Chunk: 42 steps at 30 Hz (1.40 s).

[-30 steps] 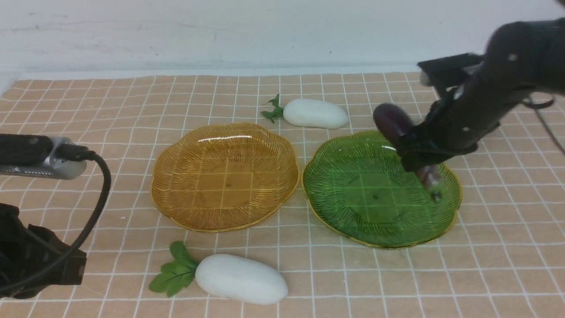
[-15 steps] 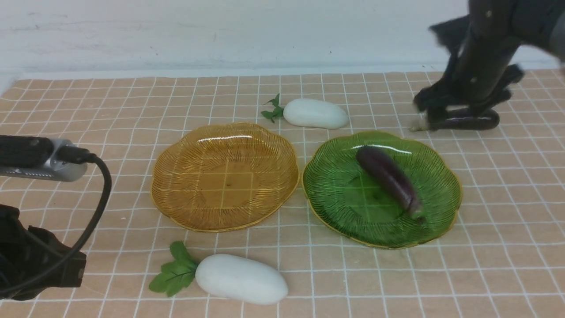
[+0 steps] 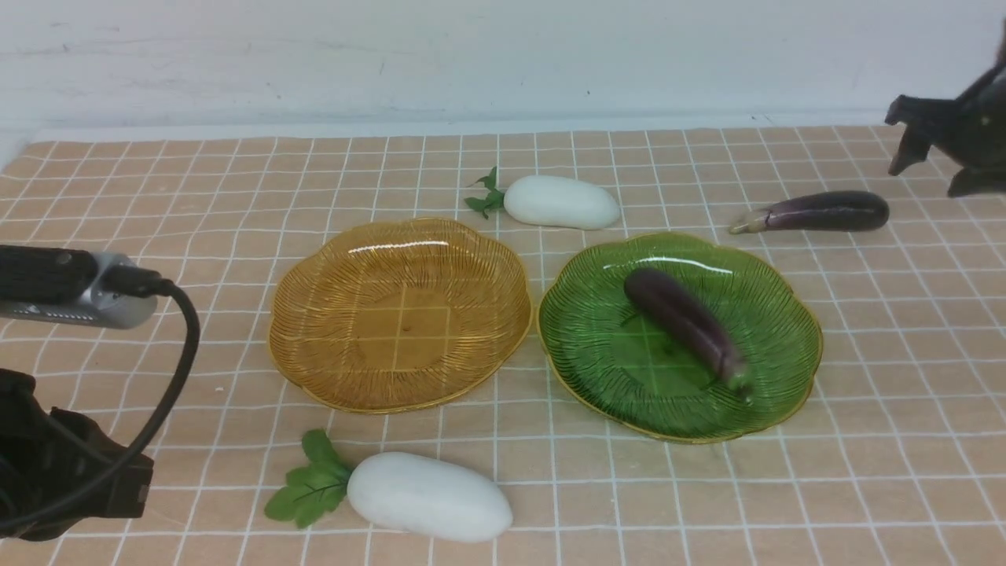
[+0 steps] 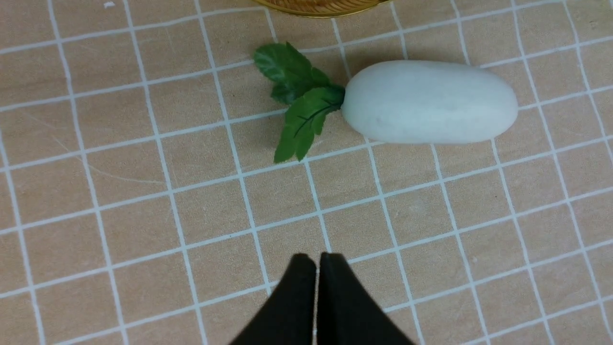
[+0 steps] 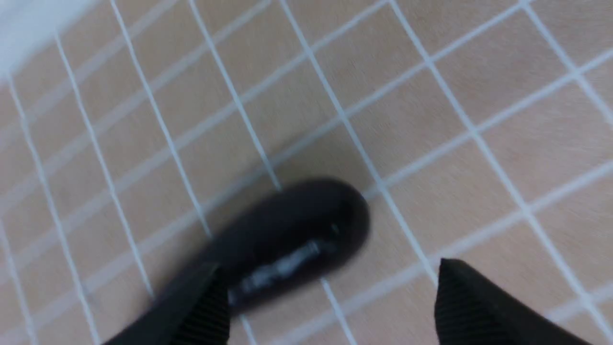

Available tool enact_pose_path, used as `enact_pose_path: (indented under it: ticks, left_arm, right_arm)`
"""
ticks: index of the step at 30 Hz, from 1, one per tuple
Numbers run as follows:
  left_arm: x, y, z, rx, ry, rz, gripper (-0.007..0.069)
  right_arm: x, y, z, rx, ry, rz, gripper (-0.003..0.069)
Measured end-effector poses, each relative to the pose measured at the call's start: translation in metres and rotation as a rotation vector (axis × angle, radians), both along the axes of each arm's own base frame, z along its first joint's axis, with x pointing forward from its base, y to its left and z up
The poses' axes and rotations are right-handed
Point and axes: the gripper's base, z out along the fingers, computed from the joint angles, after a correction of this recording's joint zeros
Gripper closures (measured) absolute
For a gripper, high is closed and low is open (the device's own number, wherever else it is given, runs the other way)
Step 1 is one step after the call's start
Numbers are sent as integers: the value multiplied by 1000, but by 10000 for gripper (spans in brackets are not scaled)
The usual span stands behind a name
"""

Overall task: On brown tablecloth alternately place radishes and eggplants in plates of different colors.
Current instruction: 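Put the eggplants into the green plate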

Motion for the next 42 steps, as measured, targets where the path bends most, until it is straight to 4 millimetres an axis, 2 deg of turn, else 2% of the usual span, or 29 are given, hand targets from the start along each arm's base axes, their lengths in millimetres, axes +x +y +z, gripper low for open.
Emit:
enact_pose_path:
  ticks: [5, 11, 18, 20, 26, 29, 32, 35, 38, 42]
  left_arm:
    - [0, 0, 0, 0, 2, -1, 627]
    - [0, 0, 0, -1, 4, 1, 627]
    - [0, 0, 0, -4, 8, 5, 627]
    - [-1, 0, 0, -5, 12, 5, 627]
    - [-1, 0, -1, -6, 17, 4, 627]
    - [-1, 0, -1, -6, 17, 4, 627]
    - [-1, 0, -1, -6, 17, 4, 627]
    - [-1, 0, -1, 0, 12, -6, 627]
    - [0, 0, 0, 3, -6, -6, 627]
    - [3, 0, 2, 3, -44, 6, 627]
  right_arm:
    - [13, -4, -18, 91, -93, -79, 96]
    - [24, -7, -42, 105, -138, -123, 92]
    - [30, -3, -78, 78, -125, -85, 93]
    - [30, 0, -78, 78, -123, -40, 99]
    - [15, 19, -61, 127, 16, 187, 221]
    - [5, 28, -39, 142, 84, 308, 273]
    - [0, 26, -11, 48, 102, 391, 294]
    - [-2, 24, 10, -90, 125, 484, 289]
    - [-4, 31, 13, -282, 182, 618, 244]
    - [-3, 59, 11, -497, 224, 831, 157]
